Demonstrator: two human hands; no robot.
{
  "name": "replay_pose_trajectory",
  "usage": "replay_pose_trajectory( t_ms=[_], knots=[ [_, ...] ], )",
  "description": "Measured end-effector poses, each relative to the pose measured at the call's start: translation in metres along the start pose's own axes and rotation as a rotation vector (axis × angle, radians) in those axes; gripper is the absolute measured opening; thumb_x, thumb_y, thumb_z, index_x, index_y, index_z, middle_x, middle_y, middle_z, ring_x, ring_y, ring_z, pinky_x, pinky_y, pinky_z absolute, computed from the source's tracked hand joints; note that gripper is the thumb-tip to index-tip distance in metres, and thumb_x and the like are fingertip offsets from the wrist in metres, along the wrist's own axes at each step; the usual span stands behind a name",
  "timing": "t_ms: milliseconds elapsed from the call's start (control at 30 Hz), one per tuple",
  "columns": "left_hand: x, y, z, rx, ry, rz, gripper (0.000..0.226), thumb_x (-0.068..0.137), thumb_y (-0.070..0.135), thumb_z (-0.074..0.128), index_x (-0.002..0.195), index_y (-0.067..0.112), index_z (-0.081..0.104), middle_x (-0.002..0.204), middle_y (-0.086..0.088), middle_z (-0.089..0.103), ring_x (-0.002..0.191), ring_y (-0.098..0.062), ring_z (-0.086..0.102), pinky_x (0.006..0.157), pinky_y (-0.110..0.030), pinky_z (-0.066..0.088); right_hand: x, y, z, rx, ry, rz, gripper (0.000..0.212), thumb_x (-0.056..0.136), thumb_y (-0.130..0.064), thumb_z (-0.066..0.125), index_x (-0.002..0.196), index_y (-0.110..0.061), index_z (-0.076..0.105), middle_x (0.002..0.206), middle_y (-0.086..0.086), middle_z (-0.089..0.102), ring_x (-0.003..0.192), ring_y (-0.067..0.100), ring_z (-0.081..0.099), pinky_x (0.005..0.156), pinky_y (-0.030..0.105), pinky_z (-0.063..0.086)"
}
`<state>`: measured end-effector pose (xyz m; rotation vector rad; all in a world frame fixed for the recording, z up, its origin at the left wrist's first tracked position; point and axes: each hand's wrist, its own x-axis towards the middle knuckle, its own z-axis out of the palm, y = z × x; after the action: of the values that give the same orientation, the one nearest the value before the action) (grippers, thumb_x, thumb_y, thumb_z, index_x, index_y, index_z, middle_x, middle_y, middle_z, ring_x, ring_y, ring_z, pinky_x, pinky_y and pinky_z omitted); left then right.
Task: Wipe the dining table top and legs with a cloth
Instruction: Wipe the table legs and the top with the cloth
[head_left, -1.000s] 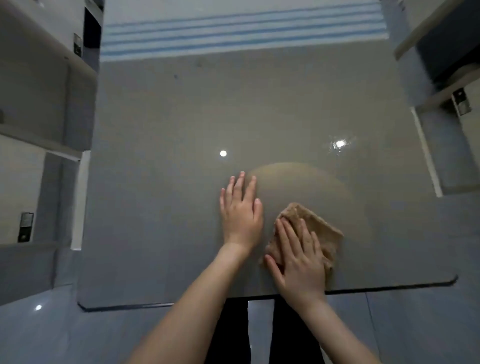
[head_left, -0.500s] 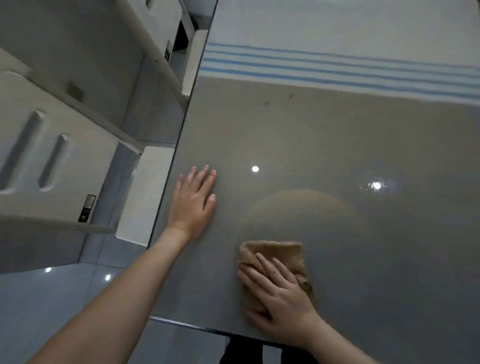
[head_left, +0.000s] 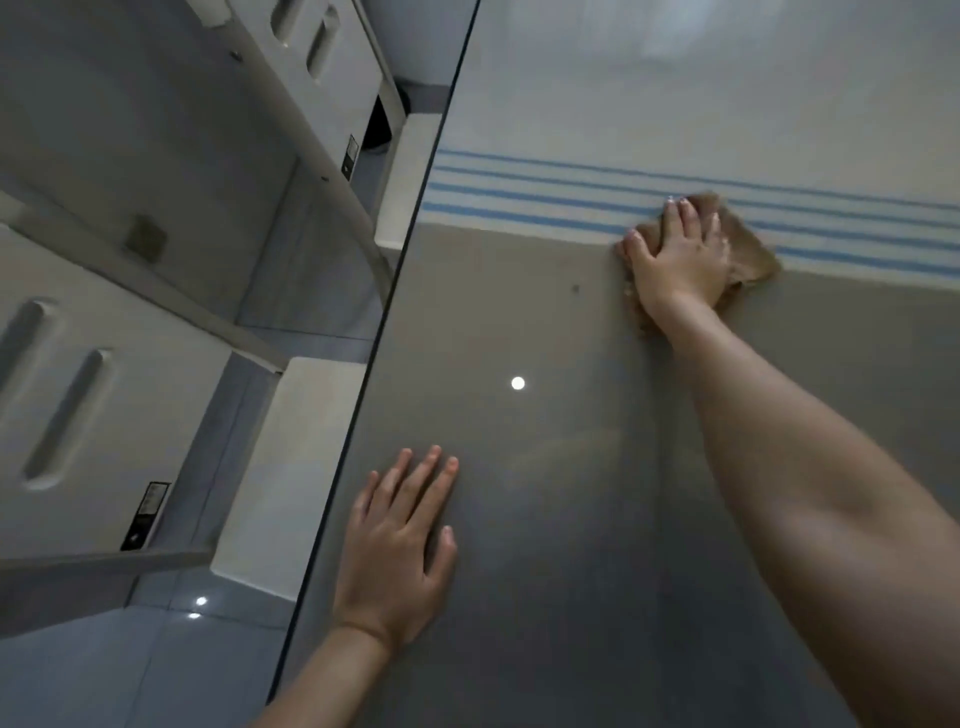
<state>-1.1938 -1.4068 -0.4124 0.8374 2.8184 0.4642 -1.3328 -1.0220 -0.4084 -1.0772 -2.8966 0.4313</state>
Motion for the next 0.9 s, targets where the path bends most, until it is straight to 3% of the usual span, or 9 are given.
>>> replay_pose_trajectory(
  t_ms=[133,233,300,367,433,567,633,733,900],
  knots=[
    [0.0,0.002,-0.004,-0.001,-0.026,-0.001,0.062,0.084,0.034,0.043,0.145,0.026,0.041,0.152,0.008,0.038,0.143,-0.019,0.031,0.116,-0.041,0.021,-0.12,-0.056,0.029,0.024,-0.049,-0.557,0.059,0.096,-0.047,0.035,0.149,-0.021,0.038,0.158,0.003,0.031,0.149,0.025,0.02,0.119,0.045,0.02],
    [0.001,0.001,-0.003,0.007,-0.053,0.0,0.062,0.084,0.034,0.043,0.145,0.026,0.042,0.153,0.008,0.037,0.143,-0.021,0.032,0.115,-0.043,0.023,-0.227,-0.014,0.014,-0.049,-0.257,-0.977,0.056,0.099,-0.048,0.038,0.151,-0.027,0.032,0.16,-0.007,0.025,0.15,0.019,0.014,0.122,0.039,0.016],
    [0.001,0.0,-0.002,-0.016,-0.047,-0.006,0.062,0.084,0.034,0.044,0.146,0.026,0.041,0.153,0.009,0.036,0.143,-0.02,0.032,0.115,-0.044,0.024,-0.225,0.031,-0.005,-0.084,-0.34,-1.109,0.057,0.099,-0.052,0.04,0.152,-0.031,0.03,0.159,-0.012,0.026,0.15,0.016,0.016,0.121,0.035,0.015],
    [0.001,-0.001,0.0,-0.049,-0.022,-0.003,0.063,0.083,0.033,0.046,0.145,0.027,0.042,0.153,0.009,0.037,0.143,-0.019,0.031,0.115,-0.044,0.025,-0.171,0.064,-0.014,-0.121,-0.267,-0.969,0.058,0.098,-0.055,0.038,0.151,-0.035,0.028,0.158,-0.007,0.031,0.148,0.018,0.023,0.12,0.035,0.019],
    [0.002,-0.003,0.002,-0.06,-0.006,0.012,0.064,0.082,0.033,0.047,0.145,0.026,0.042,0.153,0.009,0.037,0.144,-0.018,0.03,0.115,-0.044,0.025,-0.097,0.071,-0.014,-0.129,-0.101,-0.591,0.064,0.095,-0.06,0.029,0.152,-0.032,0.028,0.157,0.0,0.034,0.147,0.022,0.026,0.119,0.038,0.021],
    [0.001,-0.004,0.002,-0.064,-0.009,0.006,0.065,0.08,0.034,0.049,0.145,0.028,0.042,0.153,0.01,0.036,0.144,-0.017,0.029,0.114,-0.044,0.024,0.004,-0.022,0.004,-0.034,0.039,0.035,0.065,0.098,-0.052,0.027,0.153,-0.019,0.026,0.161,0.0,0.024,0.149,0.028,0.013,0.12,0.046,0.013],
    [0.001,-0.004,0.002,-0.063,-0.006,0.028,0.065,0.08,0.035,0.05,0.145,0.028,0.042,0.153,0.01,0.037,0.143,-0.017,0.031,0.113,-0.045,0.025,0.008,-0.102,0.024,-0.003,0.0,-0.024,0.063,0.1,-0.048,0.029,0.155,-0.019,0.021,0.163,-0.002,0.018,0.15,0.028,0.008,0.121,0.044,0.008],
    [0.001,-0.006,0.003,-0.069,0.002,0.044,0.066,0.081,0.036,0.051,0.145,0.027,0.041,0.151,0.008,0.041,0.141,-0.018,0.034,0.111,-0.043,0.027,-0.042,-0.198,0.057,0.009,-0.065,-0.359,0.063,0.099,-0.048,0.032,0.155,-0.022,0.021,0.162,-0.002,0.02,0.151,0.026,0.007,0.121,0.042,0.005],
    [0.0,-0.003,0.0,-0.037,-0.016,0.022,0.064,0.081,0.036,0.049,0.144,0.026,0.043,0.149,0.006,0.043,0.139,-0.019,0.035,0.115,-0.039,0.02,-0.142,-0.16,0.062,0.019,-0.123,-0.934,0.056,0.097,-0.047,0.039,0.148,-0.024,0.04,0.152,-0.004,0.042,0.146,0.024,0.028,0.119,0.039,0.018]
  ],
)
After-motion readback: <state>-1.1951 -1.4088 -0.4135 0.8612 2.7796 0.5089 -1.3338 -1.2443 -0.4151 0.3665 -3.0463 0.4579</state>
